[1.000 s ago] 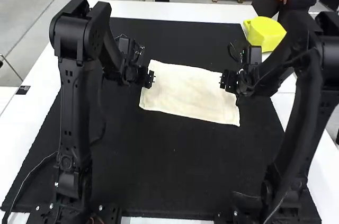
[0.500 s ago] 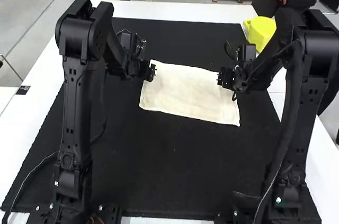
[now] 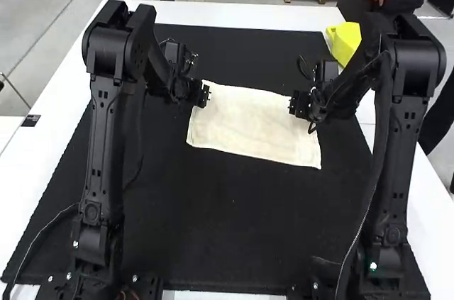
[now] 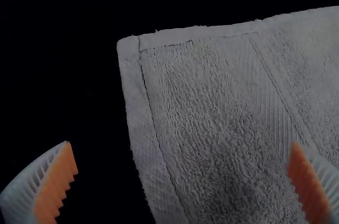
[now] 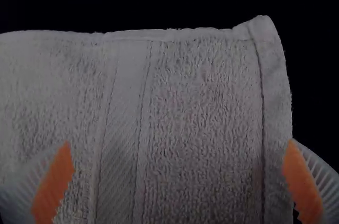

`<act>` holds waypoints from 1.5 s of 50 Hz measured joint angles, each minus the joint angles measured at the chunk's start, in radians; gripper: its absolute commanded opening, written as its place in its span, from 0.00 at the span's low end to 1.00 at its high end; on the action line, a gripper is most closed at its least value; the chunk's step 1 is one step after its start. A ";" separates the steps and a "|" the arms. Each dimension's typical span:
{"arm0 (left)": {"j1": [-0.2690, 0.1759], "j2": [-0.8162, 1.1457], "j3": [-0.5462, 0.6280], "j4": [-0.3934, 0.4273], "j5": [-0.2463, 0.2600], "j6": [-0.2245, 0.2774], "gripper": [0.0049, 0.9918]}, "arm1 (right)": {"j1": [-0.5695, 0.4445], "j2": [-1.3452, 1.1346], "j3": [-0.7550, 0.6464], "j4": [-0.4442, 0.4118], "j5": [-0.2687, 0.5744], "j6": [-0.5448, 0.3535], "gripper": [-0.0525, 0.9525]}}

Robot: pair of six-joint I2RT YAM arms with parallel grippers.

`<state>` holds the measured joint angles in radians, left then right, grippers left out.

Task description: Fold the towel.

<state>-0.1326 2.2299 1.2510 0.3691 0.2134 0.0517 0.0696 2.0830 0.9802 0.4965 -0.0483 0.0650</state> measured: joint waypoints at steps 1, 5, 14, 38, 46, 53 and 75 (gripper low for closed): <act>0.000 0.005 0.004 -0.003 0.000 0.001 0.94 | 0.000 0.005 0.004 0.000 0.000 -0.001 0.95; 0.000 0.019 0.014 -0.006 0.000 0.005 0.94 | -0.001 0.020 0.018 0.000 0.001 -0.005 0.95; 0.000 0.043 0.045 -0.037 0.000 0.008 0.94 | -0.001 0.035 0.039 -0.003 0.008 -0.010 0.95; 0.000 0.075 0.115 -0.126 -0.002 0.032 0.79 | -0.003 0.035 0.059 -0.062 0.033 -0.051 0.69; 0.002 0.080 0.115 -0.112 0.001 0.034 0.02 | -0.023 0.035 0.059 -0.068 0.008 -0.062 0.03; -0.006 0.084 0.101 -0.077 0.026 0.038 0.02 | -0.035 0.035 0.059 -0.081 -0.024 -0.051 0.02; -0.003 0.065 0.071 -0.030 0.030 0.038 0.02 | -0.117 0.014 0.051 -0.085 -0.080 -0.020 0.02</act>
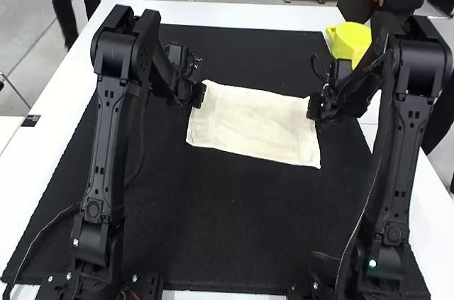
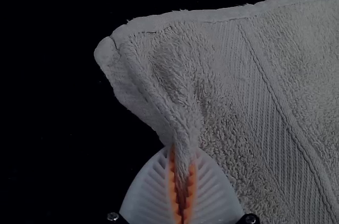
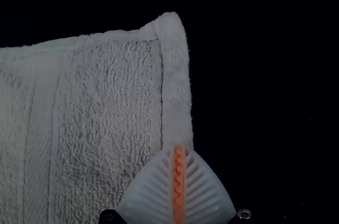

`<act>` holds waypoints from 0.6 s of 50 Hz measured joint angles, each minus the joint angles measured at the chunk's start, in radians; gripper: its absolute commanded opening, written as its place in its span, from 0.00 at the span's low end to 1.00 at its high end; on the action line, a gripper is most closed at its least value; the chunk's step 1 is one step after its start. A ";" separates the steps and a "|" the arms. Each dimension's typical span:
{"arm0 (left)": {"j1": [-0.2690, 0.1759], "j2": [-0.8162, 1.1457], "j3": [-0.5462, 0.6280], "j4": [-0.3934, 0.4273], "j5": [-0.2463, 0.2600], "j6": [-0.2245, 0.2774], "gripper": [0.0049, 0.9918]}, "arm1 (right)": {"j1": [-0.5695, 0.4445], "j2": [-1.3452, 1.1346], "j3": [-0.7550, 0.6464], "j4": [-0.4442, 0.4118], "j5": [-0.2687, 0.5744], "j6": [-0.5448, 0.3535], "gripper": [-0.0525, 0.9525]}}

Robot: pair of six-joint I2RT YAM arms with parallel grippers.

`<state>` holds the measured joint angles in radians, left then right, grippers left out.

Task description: Fold the towel.

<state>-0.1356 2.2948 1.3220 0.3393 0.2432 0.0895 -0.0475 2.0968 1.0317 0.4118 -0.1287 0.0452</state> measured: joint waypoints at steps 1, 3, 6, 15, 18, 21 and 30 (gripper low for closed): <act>0.001 -0.004 -0.004 0.003 -0.001 0.000 0.02 | -0.003 -0.008 -0.002 0.000 -0.003 0.000 0.02; 0.002 -0.014 -0.011 0.011 0.000 0.000 0.02 | -0.007 -0.019 -0.003 0.000 -0.005 0.001 0.02; 0.003 -0.030 -0.019 0.024 0.000 0.000 0.02 | -0.013 -0.037 -0.003 -0.001 -0.010 0.003 0.02; 0.005 -0.066 -0.033 0.035 0.000 -0.001 0.02 | -0.016 -0.070 -0.004 -0.009 -0.029 0.006 0.11; 0.005 -0.071 -0.040 0.048 0.000 -0.001 0.02 | -0.016 -0.070 -0.013 -0.005 -0.033 0.004 0.42; 0.005 -0.071 -0.046 0.055 0.000 -0.001 0.02 | -0.016 -0.070 -0.025 -0.003 -0.033 -0.001 0.62; 0.005 -0.071 -0.073 0.070 -0.001 -0.001 0.02 | -0.010 -0.070 -0.034 0.002 -0.025 -0.024 0.85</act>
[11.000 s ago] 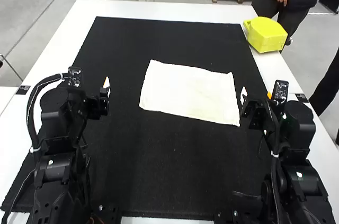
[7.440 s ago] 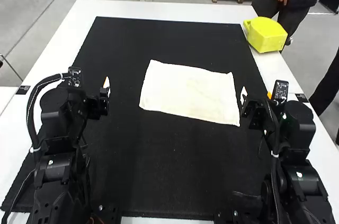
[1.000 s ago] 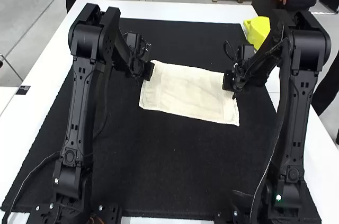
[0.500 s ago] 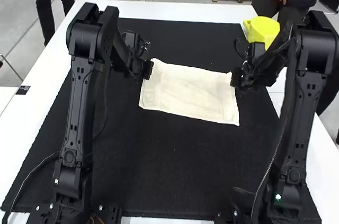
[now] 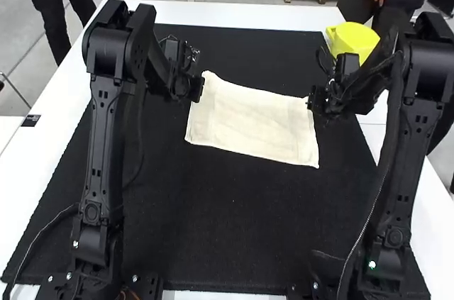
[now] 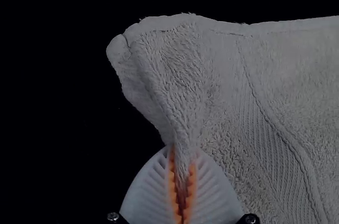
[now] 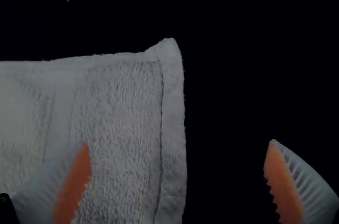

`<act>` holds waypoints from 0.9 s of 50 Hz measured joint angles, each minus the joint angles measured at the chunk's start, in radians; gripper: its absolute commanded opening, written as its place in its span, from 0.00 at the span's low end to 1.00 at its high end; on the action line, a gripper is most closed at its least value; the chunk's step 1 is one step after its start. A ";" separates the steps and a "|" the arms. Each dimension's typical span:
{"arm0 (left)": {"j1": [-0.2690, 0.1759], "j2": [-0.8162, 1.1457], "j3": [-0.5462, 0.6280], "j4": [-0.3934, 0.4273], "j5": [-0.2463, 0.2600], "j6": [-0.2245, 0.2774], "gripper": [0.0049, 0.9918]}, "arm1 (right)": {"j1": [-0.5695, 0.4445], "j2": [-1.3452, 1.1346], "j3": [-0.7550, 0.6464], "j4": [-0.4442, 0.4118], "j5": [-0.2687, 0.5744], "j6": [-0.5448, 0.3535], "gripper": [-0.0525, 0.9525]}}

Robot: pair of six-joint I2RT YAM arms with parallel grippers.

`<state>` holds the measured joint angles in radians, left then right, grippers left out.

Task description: Fold the towel.

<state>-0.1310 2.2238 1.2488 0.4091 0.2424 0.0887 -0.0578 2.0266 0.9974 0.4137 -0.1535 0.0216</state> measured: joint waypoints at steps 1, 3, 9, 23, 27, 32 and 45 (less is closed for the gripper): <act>0.000 0.000 -0.002 0.001 0.000 0.000 0.02 | 0.001 0.000 0.000 0.003 0.003 -0.003 0.85; 0.000 0.000 -0.004 0.004 0.000 0.000 0.02 | 0.003 0.000 0.000 0.007 0.003 -0.007 0.86; 0.000 0.000 -0.004 0.008 0.000 0.000 0.02 | 0.005 0.005 0.005 0.009 0.004 -0.011 0.87; 0.000 0.000 -0.004 0.011 0.000 -0.001 0.02 | 0.022 0.074 0.034 0.010 0.008 -0.015 0.94; 0.000 0.000 -0.004 0.011 0.000 -0.003 0.02 | 0.030 0.081 0.035 0.010 0.011 -0.015 0.94; 0.000 0.000 -0.004 0.011 0.000 -0.003 0.02 | 0.032 0.085 0.040 0.012 0.014 -0.016 0.69; 0.000 0.000 -0.004 0.011 0.000 -0.006 0.02 | 0.029 0.111 0.045 0.037 -0.006 -0.021 0.02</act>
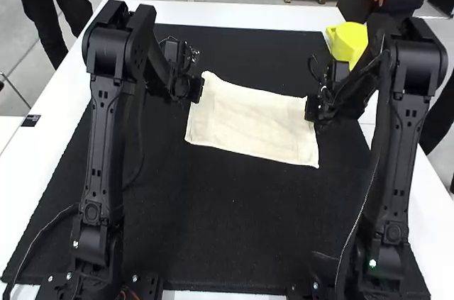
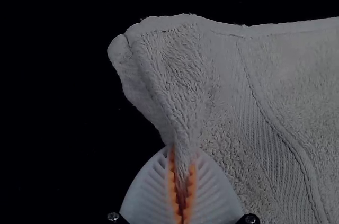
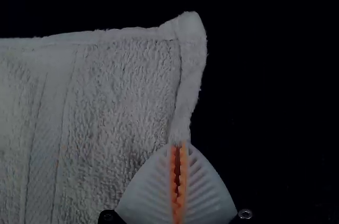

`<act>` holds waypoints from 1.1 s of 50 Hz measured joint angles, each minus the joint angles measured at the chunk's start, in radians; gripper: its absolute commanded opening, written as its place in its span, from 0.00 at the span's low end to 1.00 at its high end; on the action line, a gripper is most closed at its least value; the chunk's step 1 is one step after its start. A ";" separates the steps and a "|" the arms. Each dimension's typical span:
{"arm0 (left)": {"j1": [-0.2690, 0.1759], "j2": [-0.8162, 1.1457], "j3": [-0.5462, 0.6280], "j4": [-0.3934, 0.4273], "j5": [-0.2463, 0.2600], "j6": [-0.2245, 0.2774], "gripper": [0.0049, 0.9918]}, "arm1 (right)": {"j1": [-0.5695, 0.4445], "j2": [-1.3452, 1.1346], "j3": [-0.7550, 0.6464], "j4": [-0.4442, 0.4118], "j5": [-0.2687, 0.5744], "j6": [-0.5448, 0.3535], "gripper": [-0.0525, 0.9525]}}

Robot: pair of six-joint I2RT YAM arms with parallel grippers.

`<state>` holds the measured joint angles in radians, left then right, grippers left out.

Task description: Fold the towel.

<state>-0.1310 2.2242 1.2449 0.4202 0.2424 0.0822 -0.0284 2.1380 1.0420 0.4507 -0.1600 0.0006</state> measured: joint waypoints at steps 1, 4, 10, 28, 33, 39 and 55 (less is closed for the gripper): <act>0.000 0.000 0.000 0.000 0.000 0.000 0.02 | 0.000 0.000 0.000 0.000 -0.001 0.003 0.02; 0.000 0.000 0.000 0.000 0.000 0.000 0.02 | -0.005 0.000 0.000 0.000 -0.005 0.002 0.02; 0.000 0.000 0.000 0.000 0.000 -0.001 0.02 | -0.027 0.000 -0.001 0.000 -0.032 0.003 0.02; 0.000 0.000 0.000 -0.004 0.013 -0.018 0.02 | -0.086 -0.079 -0.031 -0.019 -0.084 0.006 0.02; 0.000 -0.007 -0.002 -0.008 0.012 -0.019 0.02 | -0.086 -0.111 -0.049 -0.023 -0.093 0.007 0.02; 0.000 -0.048 -0.023 -0.029 0.012 -0.019 0.02 | -0.088 -0.134 -0.058 -0.043 -0.104 0.007 0.02; 0.000 -0.174 -0.058 -0.079 0.012 -0.019 0.02 | -0.095 -0.228 -0.068 -0.142 -0.146 0.008 0.02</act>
<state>-0.1310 2.0499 1.1870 0.3408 0.2546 0.0628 -0.1238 1.9102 0.9737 0.3088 -0.3058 0.0082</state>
